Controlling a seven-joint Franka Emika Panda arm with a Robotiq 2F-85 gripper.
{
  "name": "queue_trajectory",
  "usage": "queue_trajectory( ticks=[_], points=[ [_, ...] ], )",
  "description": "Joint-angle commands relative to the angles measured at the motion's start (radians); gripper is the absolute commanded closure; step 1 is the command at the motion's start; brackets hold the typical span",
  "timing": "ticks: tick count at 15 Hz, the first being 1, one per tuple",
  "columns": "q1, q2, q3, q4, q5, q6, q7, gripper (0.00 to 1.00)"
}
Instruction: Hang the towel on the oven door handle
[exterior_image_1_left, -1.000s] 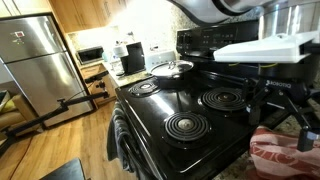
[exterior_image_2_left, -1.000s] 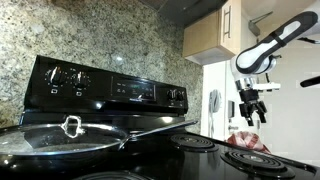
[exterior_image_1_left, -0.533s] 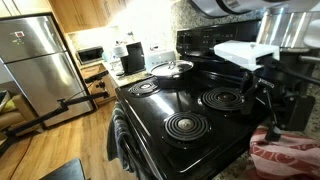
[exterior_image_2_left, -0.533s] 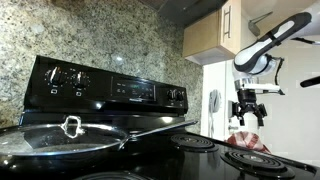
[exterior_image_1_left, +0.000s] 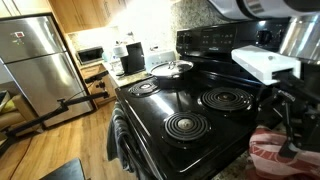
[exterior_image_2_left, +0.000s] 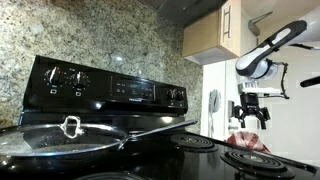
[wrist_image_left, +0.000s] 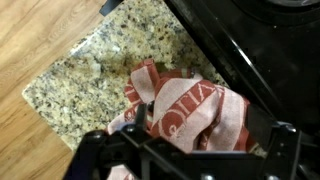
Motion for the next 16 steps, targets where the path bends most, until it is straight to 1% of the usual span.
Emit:
queue_trajectory(
  ticks=[1, 9, 15, 16],
  points=[
    [-0.017, 0.064, -0.007, 0.089, 0.021, -0.038, 0.009, 0.00],
    [-0.015, 0.176, -0.016, 0.192, 0.000, -0.029, 0.068, 0.00],
    [-0.027, 0.239, -0.021, 0.256, 0.002, -0.046, 0.091, 0.00],
    [-0.026, 0.246, -0.025, 0.259, 0.000, -0.044, 0.099, 0.17]
  ],
)
